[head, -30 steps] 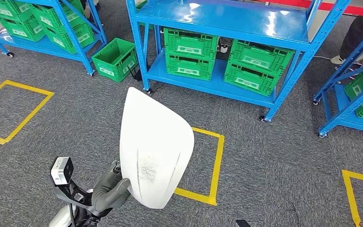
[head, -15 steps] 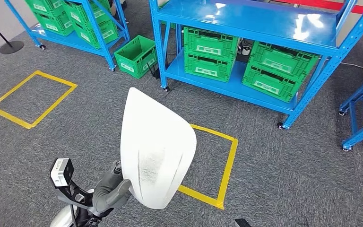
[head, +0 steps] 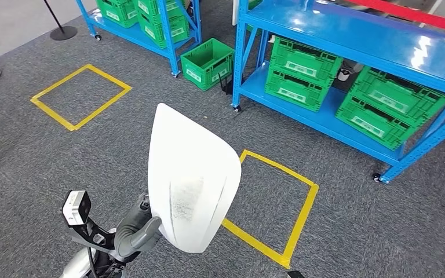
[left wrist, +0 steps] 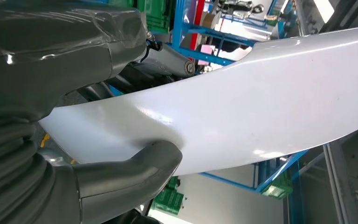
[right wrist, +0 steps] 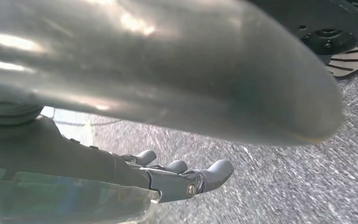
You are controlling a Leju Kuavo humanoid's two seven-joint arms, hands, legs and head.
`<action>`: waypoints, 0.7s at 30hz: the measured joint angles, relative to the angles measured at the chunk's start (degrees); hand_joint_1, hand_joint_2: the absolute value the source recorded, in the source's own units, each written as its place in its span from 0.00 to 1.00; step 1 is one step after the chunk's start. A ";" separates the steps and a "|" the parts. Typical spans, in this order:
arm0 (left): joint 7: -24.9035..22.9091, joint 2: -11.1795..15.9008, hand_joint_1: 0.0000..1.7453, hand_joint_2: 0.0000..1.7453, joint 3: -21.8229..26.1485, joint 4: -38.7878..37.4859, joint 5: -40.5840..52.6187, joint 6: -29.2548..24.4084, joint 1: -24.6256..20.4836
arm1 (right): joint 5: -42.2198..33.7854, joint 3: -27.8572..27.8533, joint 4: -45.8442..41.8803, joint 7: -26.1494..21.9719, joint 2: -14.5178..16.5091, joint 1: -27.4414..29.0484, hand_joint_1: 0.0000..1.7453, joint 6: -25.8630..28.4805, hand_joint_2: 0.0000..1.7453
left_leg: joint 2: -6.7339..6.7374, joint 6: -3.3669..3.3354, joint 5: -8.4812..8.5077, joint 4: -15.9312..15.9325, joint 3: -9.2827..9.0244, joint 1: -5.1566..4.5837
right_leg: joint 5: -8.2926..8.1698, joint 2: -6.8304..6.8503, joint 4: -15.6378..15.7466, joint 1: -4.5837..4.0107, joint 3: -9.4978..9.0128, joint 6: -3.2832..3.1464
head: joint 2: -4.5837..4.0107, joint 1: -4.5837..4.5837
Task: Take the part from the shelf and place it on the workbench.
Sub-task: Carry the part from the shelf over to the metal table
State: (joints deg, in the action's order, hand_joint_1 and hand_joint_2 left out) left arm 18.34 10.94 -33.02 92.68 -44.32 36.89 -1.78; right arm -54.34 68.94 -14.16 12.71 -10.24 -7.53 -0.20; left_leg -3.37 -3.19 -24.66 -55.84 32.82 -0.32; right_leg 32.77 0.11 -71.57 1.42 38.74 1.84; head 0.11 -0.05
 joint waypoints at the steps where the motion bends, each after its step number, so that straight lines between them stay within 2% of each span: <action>1: 0.00 -0.01 1.00 1.00 -0.04 -0.01 -0.01 0.00 0.00 | 0.00 0.00 0.00 0.01 -0.07 -0.01 0.00 0.00 0.00 | -0.80 0.15 -0.11 -0.28 0.02 0.04 | -1.84 -0.46 4.06 0.11 -1.83 0.55 | 0.00 0.00; 2: 0.00 -0.02 1.00 1.00 -0.07 -0.01 -0.01 0.00 0.02 | 0.00 0.00 0.00 0.01 -0.11 -0.04 0.00 0.00 0.00 | -1.53 0.40 -0.29 -0.62 0.11 0.02 | -3.41 -1.33 7.91 0.19 -3.62 0.79 | 0.00 -0.01; 3: 0.00 -0.03 1.00 1.00 -0.10 -0.02 -0.01 -0.01 0.02 | 0.00 0.00 0.00 0.01 -0.13 -0.07 0.00 -0.01 0.00 | -2.16 0.67 -0.49 -1.08 0.30 -0.05 | -4.64 -2.12 11.12 0.28 -5.10 0.73 | 0.00 0.03; 4: 0.01 -0.03 1.00 1.00 -0.13 -0.02 -0.01 -0.01 0.03 | 0.00 0.00 0.00 0.01 -0.12 -0.13 0.00 -0.01 0.00 | -2.66 0.91 -0.63 -1.43 0.56 -0.11 | -5.25 -2.75 12.78 0.29 -5.88 0.46 | 0.00 0.04; 5: 0.01 -0.03 1.00 1.00 -0.16 -0.02 0.00 -0.01 0.05 | 0.00 0.01 0.00 0.03 -0.09 -0.17 0.00 -0.02 0.00 | -3.09 1.11 -0.69 -1.64 0.83 -0.16 | -5.32 -2.90 13.01 0.17 -5.99 -0.02 | 0.00 0.08; 7: 0.02 0.03 1.00 1.00 -0.22 -0.01 0.01 -0.01 0.13 | 0.00 0.02 -0.01 0.06 0.05 -0.33 0.00 -0.03 0.00 | -3.66 1.35 -0.74 -1.85 1.26 0.01 | -5.49 -2.05 13.10 0.16 -6.07 -0.67 | 0.00 0.11; 8: 0.02 0.07 1.00 1.00 -0.25 -0.01 0.01 -0.02 0.13 | 0.01 0.02 0.00 0.08 0.08 -0.39 0.00 -0.05 0.00 | -3.04 1.58 -1.09 -2.35 1.53 0.05 | -5.51 -1.60 13.14 0.23 -6.15 -0.96 | 0.00 0.16; 9: 0.03 0.10 1.00 1.00 -0.28 -0.02 0.00 -0.02 0.06 | 0.05 0.02 0.00 0.08 0.10 -0.45 0.00 -0.08 0.00 | -1.69 1.90 -2.03 -3.91 2.29 0.12 | -5.49 -1.09 13.20 0.34 -6.22 -1.32 | 0.00 0.22; 11: 0.05 0.12 1.00 1.00 -0.33 -0.03 -0.01 -0.02 -0.11 | 0.21 0.02 0.01 0.08 0.05 -0.40 0.00 -0.12 0.00 | 1.65 2.60 -5.19 -10.11 5.36 0.33 | -5.38 -0.03 13.24 0.21 -6.31 -1.94 | 0.00 0.37; 12: 0.09 0.11 1.00 1.00 -0.37 -0.08 -0.01 -0.02 -0.16 | 0.32 0.02 0.01 0.10 0.03 -0.32 0.00 -0.13 0.00 | 2.66 2.86 -6.86 -14.22 7.53 0.55 | -5.31 0.64 13.23 0.08 -6.29 -2.19 | 0.00 0.40; 13: 0.14 0.11 1.00 1.00 -0.39 -0.16 -0.01 -0.02 -0.15 | 0.41 0.02 0.02 0.14 0.00 -0.26 0.00 -0.10 0.00 | 3.08 2.97 -7.80 -17.31 9.22 0.73 | -5.25 1.29 13.23 -0.06 -6.27 -2.29 | 0.00 0.40; 14: 0.25 0.11 1.00 1.00 -0.40 -0.25 0.01 -0.05 -0.14 | 0.51 0.02 0.02 0.22 -0.02 -0.26 0.00 0.02 0.00 | 3.31 2.97 -7.76 -18.59 10.04 0.83 | -5.18 1.99 13.22 -0.17 -6.27 -2.36 | 0.00 0.40; 15: 0.36 0.12 1.00 1.00 -0.41 -0.33 0.03 -0.08 -0.15 | 0.62 0.02 0.01 0.31 -0.02 -0.32 0.00 0.17 0.00 | 3.47 2.85 -6.74 -17.66 9.71 0.88 | -5.12 2.61 13.22 -0.27 -6.30 -2.37 | 0.00 0.40; 16: 0.46 0.13 1.00 1.00 -0.40 -0.38 0.04 -0.11 -0.17 | 0.69 0.02 0.01 0.39 0.04 -0.41 0.00 0.36 0.00 | 3.82 2.54 -4.97 -14.48 8.11 0.81 | -5.05 3.18 13.23 -0.39 -6.37 -2.36 | 0.00 0.41; 17: 0.56 0.14 1.00 1.00 -0.40 -0.40 0.06 -0.15 -0.22 | 0.74 0.02 0.00 0.45 0.14 -0.50 0.00 0.53 0.00 | 4.90 2.00 -3.08 -10.16 5.82 0.55 | -4.97 3.71 13.25 -0.49 -6.49 -2.33 | 0.00 0.41; 18: 0.62 0.13 1.00 1.00 -0.39 -0.40 0.07 -0.15 -0.29 | 0.76 0.02 -0.01 0.49 0.29 -0.57 0.00 0.63 0.00 | 6.26 1.44 -1.87 -6.50 3.84 0.22 | -4.87 4.19 13.27 -0.69 -6.61 -2.22 | 0.00 0.35; 19: 0.67 0.12 1.00 1.00 -0.39 -0.40 0.07 -0.15 -0.40 | 0.79 0.02 -0.01 0.53 0.39 -0.61 0.00 0.71 0.00 | 7.38 0.93 -1.14 -3.76 2.38 -0.19 | -4.77 4.70 13.32 -0.77 -6.70 -2.10 | 0.00 0.33; 20: 0.74 0.11 1.00 1.00 -0.39 -0.40 0.07 -0.15 -0.48 | 0.82 0.02 -0.02 0.59 0.51 -0.62 0.00 0.79 0.00 | 8.09 0.55 -0.99 -2.43 1.72 -0.54 | -4.69 5.24 13.38 -0.79 -6.79 -1.92 | 0.00 0.29; 21: 0.81 0.13 1.00 1.00 -0.38 -0.40 0.09 -0.15 -0.53 | 0.88 0.02 -0.02 0.65 0.61 -0.63 0.00 0.88 0.00 | 7.89 0.39 -1.11 -2.18 1.73 -0.74 | -4.63 5.85 13.50 -0.80 -6.91 -1.69 | 0.00 0.26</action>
State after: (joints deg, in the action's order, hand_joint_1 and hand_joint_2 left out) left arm 19.15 11.07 -33.40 92.28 -44.23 36.74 -2.31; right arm -53.46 68.96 -14.19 13.36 -9.63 -8.16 0.68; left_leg 4.52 -2.81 -25.76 -58.02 34.55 -1.06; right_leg 28.14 5.97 -58.07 0.62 31.83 0.15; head 0.11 0.21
